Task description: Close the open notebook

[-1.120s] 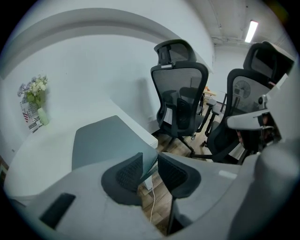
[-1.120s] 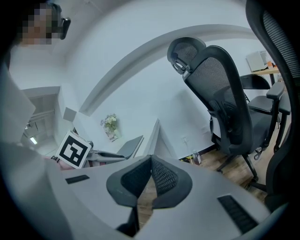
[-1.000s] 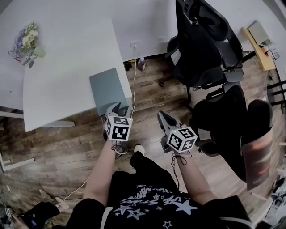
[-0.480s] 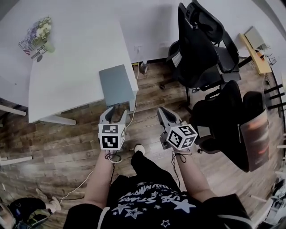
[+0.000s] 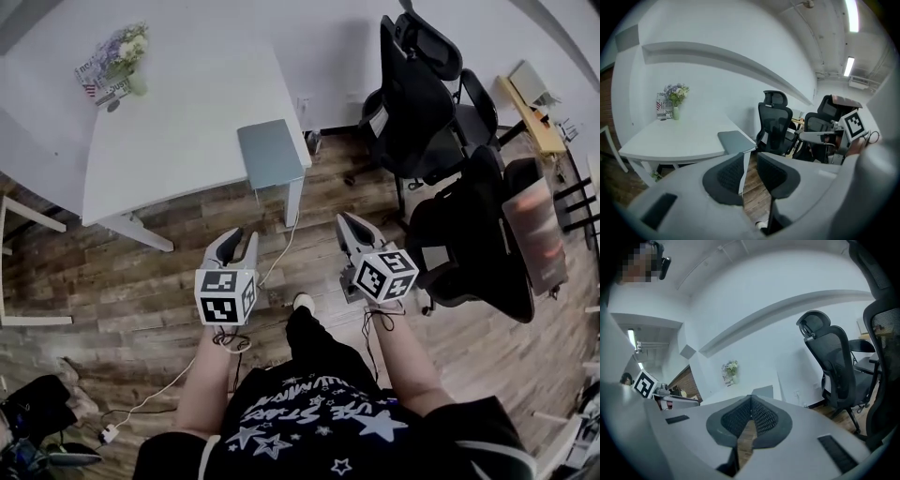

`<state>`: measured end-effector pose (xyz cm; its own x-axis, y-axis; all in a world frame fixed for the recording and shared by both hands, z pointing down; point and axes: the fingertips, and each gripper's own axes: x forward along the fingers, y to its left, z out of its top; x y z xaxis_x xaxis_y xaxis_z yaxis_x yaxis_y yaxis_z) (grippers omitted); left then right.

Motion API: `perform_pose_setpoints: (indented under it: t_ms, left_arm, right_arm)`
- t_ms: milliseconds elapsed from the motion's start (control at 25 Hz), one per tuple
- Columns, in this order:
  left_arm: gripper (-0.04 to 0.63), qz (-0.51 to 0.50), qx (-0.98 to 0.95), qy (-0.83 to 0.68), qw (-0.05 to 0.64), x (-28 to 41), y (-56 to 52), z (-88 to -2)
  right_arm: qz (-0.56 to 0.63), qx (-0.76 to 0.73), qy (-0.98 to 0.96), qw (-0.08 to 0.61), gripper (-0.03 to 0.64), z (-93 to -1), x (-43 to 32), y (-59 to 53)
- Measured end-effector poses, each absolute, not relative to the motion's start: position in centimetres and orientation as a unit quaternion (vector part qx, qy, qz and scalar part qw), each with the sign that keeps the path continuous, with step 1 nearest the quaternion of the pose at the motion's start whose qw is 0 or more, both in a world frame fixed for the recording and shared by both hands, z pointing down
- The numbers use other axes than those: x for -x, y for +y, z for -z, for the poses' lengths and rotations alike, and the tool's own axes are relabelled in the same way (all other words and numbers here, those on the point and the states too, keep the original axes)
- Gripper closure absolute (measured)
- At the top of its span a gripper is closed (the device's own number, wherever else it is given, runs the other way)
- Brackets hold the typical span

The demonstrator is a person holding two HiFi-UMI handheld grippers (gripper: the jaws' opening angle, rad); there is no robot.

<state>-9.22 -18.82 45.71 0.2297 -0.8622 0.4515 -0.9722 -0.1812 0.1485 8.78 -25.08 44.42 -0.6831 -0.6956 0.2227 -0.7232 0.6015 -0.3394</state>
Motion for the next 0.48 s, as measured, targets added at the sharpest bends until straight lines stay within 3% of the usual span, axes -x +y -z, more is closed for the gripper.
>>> perform_pose_setpoints:
  t_ms: [480]
  left_arm:
    - [0.546,-0.113,-0.748,-0.624,0.196,13.0,-5.6,-45.5]
  right_arm:
    - [-0.173,-0.392,-0.903,0.037,0.615,-43.1,-6.1,-13.2]
